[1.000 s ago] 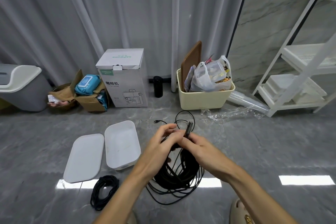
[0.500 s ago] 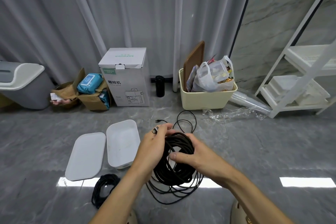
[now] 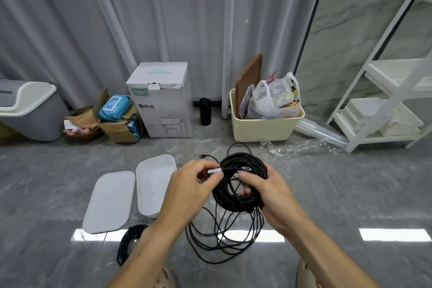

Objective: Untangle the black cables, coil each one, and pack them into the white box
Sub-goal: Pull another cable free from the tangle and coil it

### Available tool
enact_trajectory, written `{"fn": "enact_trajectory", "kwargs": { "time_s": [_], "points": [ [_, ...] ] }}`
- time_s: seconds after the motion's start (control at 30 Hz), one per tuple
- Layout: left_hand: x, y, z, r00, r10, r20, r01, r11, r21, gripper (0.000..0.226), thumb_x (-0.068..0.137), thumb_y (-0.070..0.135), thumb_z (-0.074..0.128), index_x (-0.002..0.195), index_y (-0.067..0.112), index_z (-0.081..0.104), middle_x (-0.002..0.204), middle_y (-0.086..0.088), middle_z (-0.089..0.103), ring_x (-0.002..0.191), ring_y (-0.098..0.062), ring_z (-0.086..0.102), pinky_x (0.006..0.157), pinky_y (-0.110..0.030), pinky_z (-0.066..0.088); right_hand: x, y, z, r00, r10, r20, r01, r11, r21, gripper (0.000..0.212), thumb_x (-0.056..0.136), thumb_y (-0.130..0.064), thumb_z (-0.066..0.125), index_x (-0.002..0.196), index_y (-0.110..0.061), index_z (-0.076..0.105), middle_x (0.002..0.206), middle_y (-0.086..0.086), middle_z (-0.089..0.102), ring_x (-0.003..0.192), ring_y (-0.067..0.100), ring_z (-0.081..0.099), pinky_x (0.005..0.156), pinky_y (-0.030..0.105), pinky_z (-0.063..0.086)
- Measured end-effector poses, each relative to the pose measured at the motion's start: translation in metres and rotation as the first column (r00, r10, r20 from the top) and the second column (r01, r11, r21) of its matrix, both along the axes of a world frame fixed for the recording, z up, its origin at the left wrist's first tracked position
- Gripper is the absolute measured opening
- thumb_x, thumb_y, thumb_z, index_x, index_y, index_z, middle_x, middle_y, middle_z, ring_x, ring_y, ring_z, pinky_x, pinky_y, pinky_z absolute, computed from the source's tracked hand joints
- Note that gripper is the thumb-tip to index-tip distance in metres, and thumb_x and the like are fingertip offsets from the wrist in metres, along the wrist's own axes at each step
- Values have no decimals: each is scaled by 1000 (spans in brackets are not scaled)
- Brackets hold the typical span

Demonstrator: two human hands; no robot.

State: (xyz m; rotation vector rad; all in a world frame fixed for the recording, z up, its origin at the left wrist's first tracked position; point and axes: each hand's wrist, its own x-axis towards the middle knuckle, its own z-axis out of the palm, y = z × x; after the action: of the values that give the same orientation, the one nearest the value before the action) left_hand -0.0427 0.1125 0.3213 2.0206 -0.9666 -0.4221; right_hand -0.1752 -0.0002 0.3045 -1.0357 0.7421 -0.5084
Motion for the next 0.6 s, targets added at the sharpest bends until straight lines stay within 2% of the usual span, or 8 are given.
{"fn": "enact_trajectory", "kwargs": {
  "time_s": [0.1, 0.2, 0.3, 0.43, 0.53, 0.6],
  "points": [
    [1, -1, -6, 984, -8, 178, -4, 998, 67, 8, 85, 39, 72, 88, 31, 69, 81, 18, 64, 81, -2, 58, 73, -20, 45, 1, 2, -2, 998, -40, -54, 35, 994, -102, 24, 91, 0, 65, 113, -2, 58, 70, 0, 58, 54, 12, 49, 61, 33, 48],
    [-5, -1, -5, 979, 52, 197, -66, 995, 68, 20, 86, 43, 69, 77, 29, 58, 70, 12, 60, 72, -6, 57, 64, -26, 46, 4, 4, -2, 995, -72, -66, 62, 988, -141, 25, 90, -1, 66, 114, -5, 58, 70, -2, 60, 54, 13, 50, 66, 38, 49],
    [-14, -2, -4, 984, 48, 171, -63, 995, 81, 28, 87, 43, 67, 72, 26, 51, 57, 7, 57, 61, -10, 54, 56, -23, 41, 3, 7, 0, 991, -123, -43, 117, 984, -137, 24, 90, -3, 66, 113, -7, 58, 73, 0, 62, 55, 13, 51, 62, 34, 50],
    [-16, -6, -4, 994, 28, -104, -19, 997, 81, 42, 85, 41, 72, 61, 19, 46, 48, 7, 45, 49, -9, 40, 54, -26, 36, 1, 7, 3, 978, -209, 15, 209, 971, -116, 23, 91, 0, 64, 111, -9, 58, 75, -1, 64, 55, 13, 53, 60, 28, 51],
    [-11, -6, 0, 938, -37, -344, 67, 995, 76, 42, 87, 41, 71, 64, 16, 46, 50, 3, 43, 51, -15, 41, 59, -29, 36, 1, 8, 5, 979, -203, 30, 205, 970, -129, 23, 92, 0, 63, 111, -11, 58, 77, 0, 63, 54, 11, 51, 58, 25, 50],
    [-9, -4, 1, 896, -57, -441, 88, 995, 49, 41, 89, 40, 69, 66, 15, 47, 49, 1, 41, 48, -15, 39, 56, -28, 35, 2, 10, 5, 983, -179, 32, 181, 974, -139, 21, 93, -2, 62, 110, -13, 58, 77, -3, 64, 56, 10, 51, 59, 26, 49]
  ]
}}
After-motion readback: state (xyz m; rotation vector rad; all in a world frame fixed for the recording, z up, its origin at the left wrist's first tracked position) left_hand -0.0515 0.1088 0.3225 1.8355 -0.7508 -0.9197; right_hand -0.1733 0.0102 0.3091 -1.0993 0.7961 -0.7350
